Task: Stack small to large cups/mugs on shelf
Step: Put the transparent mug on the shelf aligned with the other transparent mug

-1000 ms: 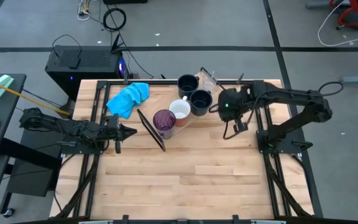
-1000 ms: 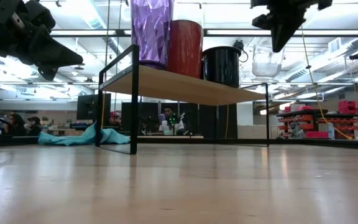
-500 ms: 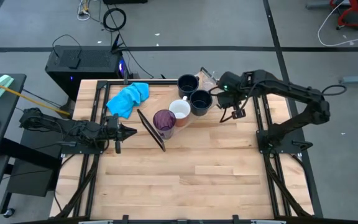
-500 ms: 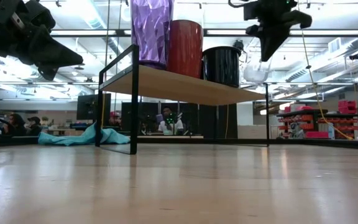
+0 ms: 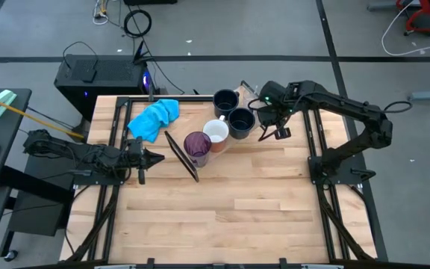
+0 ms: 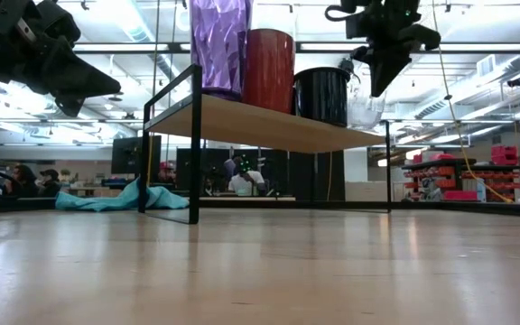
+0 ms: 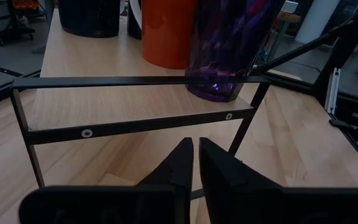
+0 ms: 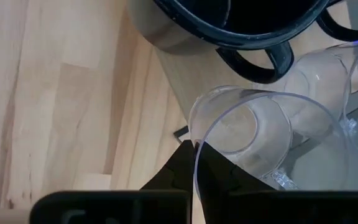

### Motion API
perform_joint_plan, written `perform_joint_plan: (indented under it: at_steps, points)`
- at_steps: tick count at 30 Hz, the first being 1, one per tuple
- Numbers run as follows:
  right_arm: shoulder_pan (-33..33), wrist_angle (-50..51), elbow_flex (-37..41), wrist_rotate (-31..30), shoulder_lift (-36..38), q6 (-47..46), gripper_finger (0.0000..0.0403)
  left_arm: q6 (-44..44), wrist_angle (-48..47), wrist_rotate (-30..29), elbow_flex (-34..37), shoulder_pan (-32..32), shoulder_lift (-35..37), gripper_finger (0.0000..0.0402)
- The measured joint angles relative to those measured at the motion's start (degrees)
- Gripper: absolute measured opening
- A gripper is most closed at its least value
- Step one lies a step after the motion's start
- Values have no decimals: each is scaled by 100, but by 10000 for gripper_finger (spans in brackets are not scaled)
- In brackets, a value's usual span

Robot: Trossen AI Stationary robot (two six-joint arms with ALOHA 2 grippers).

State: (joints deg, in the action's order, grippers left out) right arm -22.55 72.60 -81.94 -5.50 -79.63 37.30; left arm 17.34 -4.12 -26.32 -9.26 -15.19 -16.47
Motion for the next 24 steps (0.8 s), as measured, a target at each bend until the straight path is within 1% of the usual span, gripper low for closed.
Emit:
perform_joint_plan:
  at_steps: [8, 18, 24]
  points:
    - [-11, -131, 1, -46, -31, 20, 26, 0, 0, 1, 1, 0, -2, 40]
    - [-186, -173, 1, -48, -31, 46, 51, -1, 0, 1, 1, -1, -2, 28]
    - [-184, -308, 1, -272, -31, 228, 67, 0, 0, 1, 0, -1, 0, 31]
